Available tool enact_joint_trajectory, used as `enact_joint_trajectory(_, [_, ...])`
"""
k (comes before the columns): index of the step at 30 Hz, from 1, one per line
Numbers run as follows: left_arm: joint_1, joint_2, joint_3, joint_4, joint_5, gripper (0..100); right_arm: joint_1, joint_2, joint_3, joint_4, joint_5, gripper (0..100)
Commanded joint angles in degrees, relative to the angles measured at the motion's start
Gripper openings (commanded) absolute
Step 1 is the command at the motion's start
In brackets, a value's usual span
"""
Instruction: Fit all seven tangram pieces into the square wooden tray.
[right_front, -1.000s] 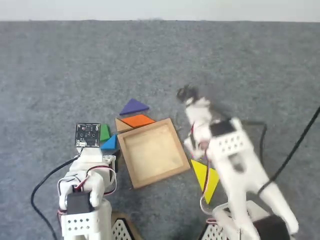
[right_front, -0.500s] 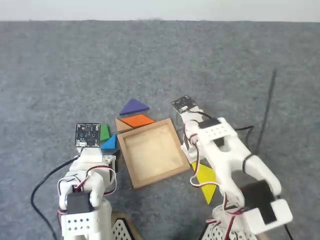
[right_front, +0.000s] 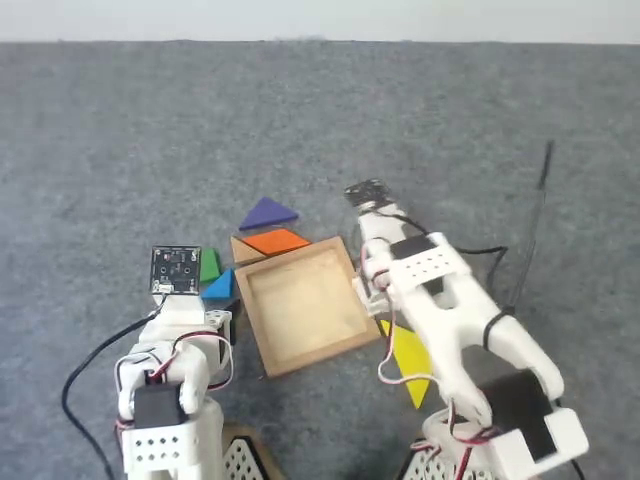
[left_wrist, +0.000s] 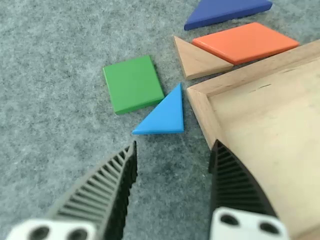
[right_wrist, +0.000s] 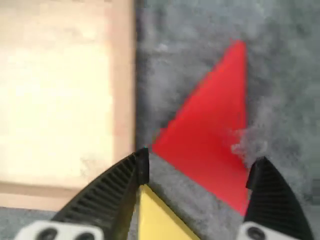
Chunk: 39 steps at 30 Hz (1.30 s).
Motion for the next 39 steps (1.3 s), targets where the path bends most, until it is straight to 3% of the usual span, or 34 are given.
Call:
enact_joint_trajectory(1, [-0.1,-1.1,-0.6,0.3,-0.3,23,-3.3,2.9,-3.1,-2.4,-1.8,32.5])
enact_joint_trajectory(6, [-0.1,-1.1,-0.6,0.3,-0.3,23,-1.5,10.7,-8.8,-1.2,-2.3,32.5])
enact_joint_trajectory(18, [-0.1,-1.1,-0.6,0.3,-0.3,23,0.4,11.7,-10.3,-1.0,-4.8,32.0])
enact_joint_trajectory(26, [-0.1,-1.1,-0.6,0.3,-0.3,23,2.1,11.6,-10.2,0.0,-4.8,12.1])
enact_joint_trajectory(39, [-0.1,-1.1,-0.6,0.3,-0.3,23,8.0,10.9,-13.6,6.2,-4.7,11.7])
